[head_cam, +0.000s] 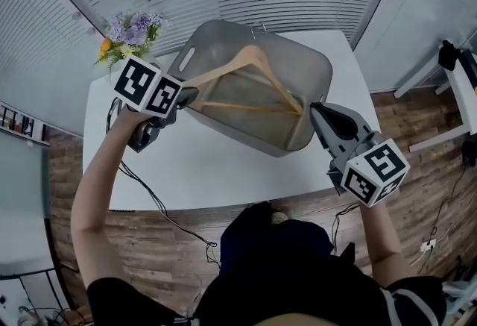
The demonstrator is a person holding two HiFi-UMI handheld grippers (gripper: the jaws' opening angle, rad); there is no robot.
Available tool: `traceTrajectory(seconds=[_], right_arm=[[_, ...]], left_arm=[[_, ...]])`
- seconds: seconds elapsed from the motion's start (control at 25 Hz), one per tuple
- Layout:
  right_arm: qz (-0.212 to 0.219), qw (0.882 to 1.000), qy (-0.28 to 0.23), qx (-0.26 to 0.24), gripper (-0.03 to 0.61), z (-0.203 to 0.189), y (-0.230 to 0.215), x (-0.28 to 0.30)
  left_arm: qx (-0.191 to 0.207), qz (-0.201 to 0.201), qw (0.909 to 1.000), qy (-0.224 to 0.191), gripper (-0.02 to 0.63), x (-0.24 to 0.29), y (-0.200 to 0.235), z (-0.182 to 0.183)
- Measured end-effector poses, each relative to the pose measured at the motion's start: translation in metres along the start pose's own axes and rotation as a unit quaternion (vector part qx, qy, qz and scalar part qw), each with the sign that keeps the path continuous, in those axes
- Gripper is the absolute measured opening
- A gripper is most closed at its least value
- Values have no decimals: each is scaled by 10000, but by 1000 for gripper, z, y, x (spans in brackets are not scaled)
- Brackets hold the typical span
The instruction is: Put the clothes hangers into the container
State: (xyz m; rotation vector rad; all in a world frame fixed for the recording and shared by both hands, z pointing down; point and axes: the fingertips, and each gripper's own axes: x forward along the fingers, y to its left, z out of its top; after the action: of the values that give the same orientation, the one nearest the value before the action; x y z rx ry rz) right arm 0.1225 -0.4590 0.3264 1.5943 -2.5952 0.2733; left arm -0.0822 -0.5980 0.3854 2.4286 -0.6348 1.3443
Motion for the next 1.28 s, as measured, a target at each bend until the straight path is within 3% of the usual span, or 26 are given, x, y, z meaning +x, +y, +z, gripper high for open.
traceTrajectory(seconds=[0.16, 0.24, 0.36, 0.48, 0.64, 1.04, 1.28], right_arm=[[16, 10000, 44, 70, 29, 0, -1, 11], [22, 10000, 40, 87, 29, 1, -1, 12], [19, 9999, 33, 139, 29, -2, 2, 9], [46, 9999, 25, 142, 29, -3, 7, 5], [77, 9999, -20, 147, 29, -3, 15, -1], [155, 9997, -69, 167, 29, -13, 29, -22], [233, 9995, -107, 198, 29, -16, 43, -38]], left_arm=[[558, 467, 9972, 191, 129, 2, 17, 3], [827, 692, 9941, 89, 188, 1, 22, 5], [626, 565, 9950, -537, 308, -3, 18, 13], [529, 677, 9894, -1170, 324, -18, 18, 27], [355, 611, 9829, -1698, 333, -41, 2, 40], [236, 656, 9720, -2243, 333, -54, -36, 30], [-126, 524, 9637, -2615, 333, -66, -58, 19]])
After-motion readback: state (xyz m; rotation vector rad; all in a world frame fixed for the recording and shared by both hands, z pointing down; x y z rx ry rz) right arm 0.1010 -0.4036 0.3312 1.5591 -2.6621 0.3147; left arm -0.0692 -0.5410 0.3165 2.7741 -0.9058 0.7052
